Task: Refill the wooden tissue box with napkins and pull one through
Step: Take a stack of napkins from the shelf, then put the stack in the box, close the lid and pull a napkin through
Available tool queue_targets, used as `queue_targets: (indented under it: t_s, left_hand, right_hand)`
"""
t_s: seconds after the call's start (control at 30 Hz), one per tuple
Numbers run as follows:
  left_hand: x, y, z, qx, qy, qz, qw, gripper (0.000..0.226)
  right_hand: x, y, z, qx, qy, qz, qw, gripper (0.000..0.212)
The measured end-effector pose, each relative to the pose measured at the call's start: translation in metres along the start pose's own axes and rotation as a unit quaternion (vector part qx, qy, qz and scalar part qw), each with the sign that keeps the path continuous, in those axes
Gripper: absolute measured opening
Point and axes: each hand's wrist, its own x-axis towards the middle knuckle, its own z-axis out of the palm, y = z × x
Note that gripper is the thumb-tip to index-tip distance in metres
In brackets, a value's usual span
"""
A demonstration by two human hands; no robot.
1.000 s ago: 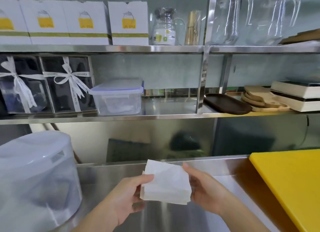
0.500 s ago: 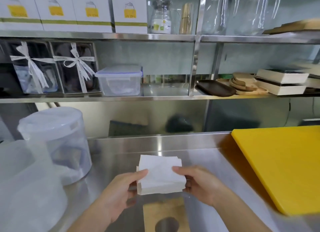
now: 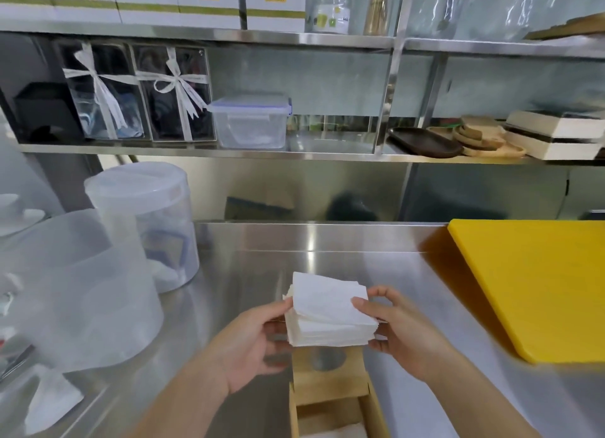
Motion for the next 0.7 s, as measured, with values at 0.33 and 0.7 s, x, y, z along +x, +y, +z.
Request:
queue_targets:
  t_s: [0.33, 0.7]
  left_hand:
    - [-0.017, -0.033, 0.002, 0.044, 0.023, -0.023, 0.999, 0.044]
    - [-0.019, -0.073, 0.020, 0.159, 0.085, -0.013, 0.984, 0.013]
  right_hand:
    - [-0.023, 0.027, -0.010, -0.054, -0.021, 0.013, 0.998, 0.043]
    - [-0.041, 0.062, -0.019, -0.101, -0.031, 0.074, 0.992, 0.034]
